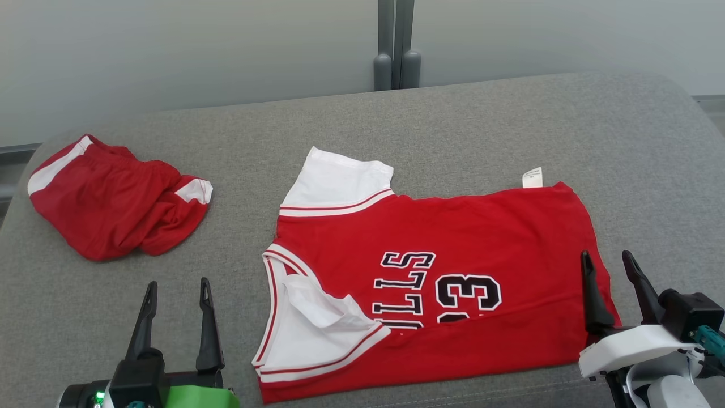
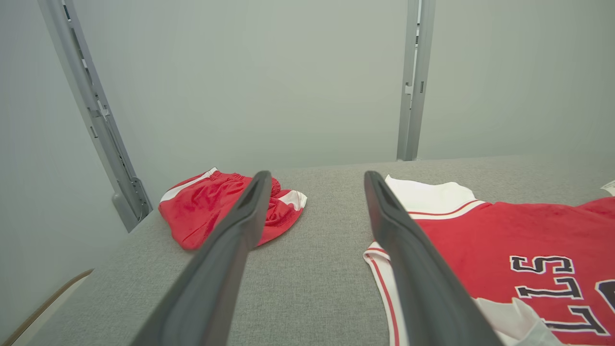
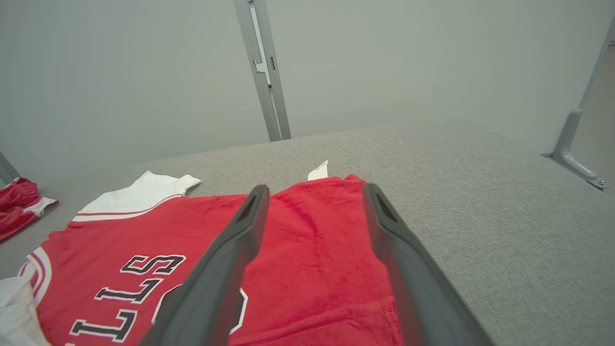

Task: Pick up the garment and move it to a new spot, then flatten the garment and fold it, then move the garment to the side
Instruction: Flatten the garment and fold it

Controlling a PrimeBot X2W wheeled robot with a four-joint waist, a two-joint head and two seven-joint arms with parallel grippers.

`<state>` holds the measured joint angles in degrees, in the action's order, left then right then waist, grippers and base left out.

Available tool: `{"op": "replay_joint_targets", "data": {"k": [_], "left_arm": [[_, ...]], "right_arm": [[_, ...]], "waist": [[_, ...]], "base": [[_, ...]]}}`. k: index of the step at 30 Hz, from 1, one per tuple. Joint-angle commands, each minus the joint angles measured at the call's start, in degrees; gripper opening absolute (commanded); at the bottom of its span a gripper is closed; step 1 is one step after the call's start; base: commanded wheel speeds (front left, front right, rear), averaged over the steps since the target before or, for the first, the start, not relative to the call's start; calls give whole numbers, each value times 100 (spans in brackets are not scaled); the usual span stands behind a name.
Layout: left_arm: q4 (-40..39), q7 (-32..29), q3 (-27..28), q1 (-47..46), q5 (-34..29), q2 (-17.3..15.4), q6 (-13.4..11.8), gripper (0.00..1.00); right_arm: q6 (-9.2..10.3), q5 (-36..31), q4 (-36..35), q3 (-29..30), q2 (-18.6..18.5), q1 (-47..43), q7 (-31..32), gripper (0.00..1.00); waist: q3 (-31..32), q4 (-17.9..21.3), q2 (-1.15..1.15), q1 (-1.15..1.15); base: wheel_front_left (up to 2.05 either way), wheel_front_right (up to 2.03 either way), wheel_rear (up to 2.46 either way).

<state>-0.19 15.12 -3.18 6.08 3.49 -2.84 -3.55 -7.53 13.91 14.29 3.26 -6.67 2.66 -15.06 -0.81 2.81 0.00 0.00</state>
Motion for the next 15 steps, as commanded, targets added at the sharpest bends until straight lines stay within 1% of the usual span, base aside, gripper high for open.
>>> {"op": "replay_joint_targets", "data": {"k": [1, 4, 8, 15], "left_arm": [[41, -4, -2, -41, -40, -12, 20, 100], [118, -3, -32, -217, -87, -34, 145, 100], [179, -3, -129, -543, -203, -156, 337, 100], [652, -4, -299, -1405, -264, -417, 732, 100]], "right_arm": [[8, -22, -51, 28, 13, -66, -25, 100], [8, -48, -41, -3, 41, -44, -25, 100], [8, -61, -19, -77, 37, 114, -25, 100], [8, -36, 60, -260, 89, 384, -25, 100]], "waist": [[-20, -1, 0, 0], [-80, 18, 0, 0], [-158, 115, 0, 0], [-386, 429, 0, 0]], "base": [[0, 0, 0], [0, 0, 0], [0, 0, 0], [0, 0, 0]]}}
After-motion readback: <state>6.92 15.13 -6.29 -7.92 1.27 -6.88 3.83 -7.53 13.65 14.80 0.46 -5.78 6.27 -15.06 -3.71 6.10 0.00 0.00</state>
